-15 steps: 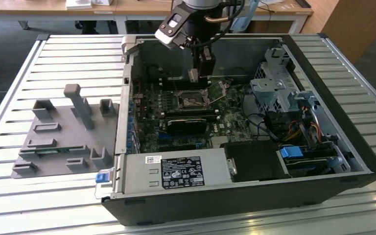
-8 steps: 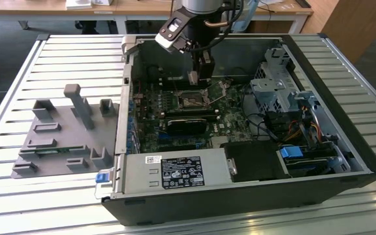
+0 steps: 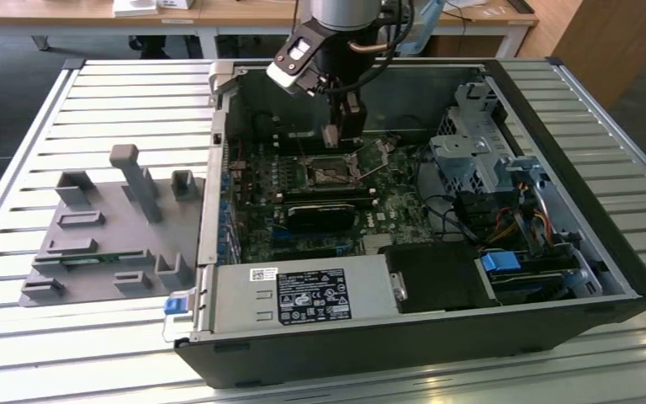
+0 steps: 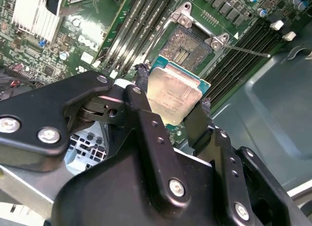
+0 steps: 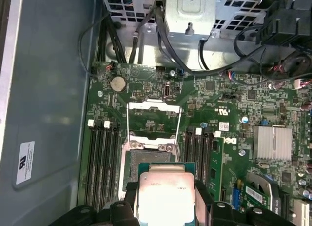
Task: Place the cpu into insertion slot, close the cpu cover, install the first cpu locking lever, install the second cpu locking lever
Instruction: 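Place the cpu into insertion slot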
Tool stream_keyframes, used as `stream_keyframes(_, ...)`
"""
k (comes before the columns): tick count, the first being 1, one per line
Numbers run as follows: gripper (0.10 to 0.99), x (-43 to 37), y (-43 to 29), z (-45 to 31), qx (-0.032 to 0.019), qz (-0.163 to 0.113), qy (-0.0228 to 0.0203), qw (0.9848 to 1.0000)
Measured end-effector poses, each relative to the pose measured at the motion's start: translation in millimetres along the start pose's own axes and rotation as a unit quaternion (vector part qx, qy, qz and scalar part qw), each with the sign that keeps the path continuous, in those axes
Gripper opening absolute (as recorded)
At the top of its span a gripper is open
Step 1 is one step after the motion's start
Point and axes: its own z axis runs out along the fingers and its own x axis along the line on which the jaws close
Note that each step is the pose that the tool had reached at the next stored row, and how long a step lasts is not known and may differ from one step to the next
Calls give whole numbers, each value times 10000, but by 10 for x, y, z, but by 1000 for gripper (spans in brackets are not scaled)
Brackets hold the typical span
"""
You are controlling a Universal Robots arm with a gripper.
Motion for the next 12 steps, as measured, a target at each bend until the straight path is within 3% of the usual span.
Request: stream_keyframes(12,541,23,-8,137,2,8,-11,10000)
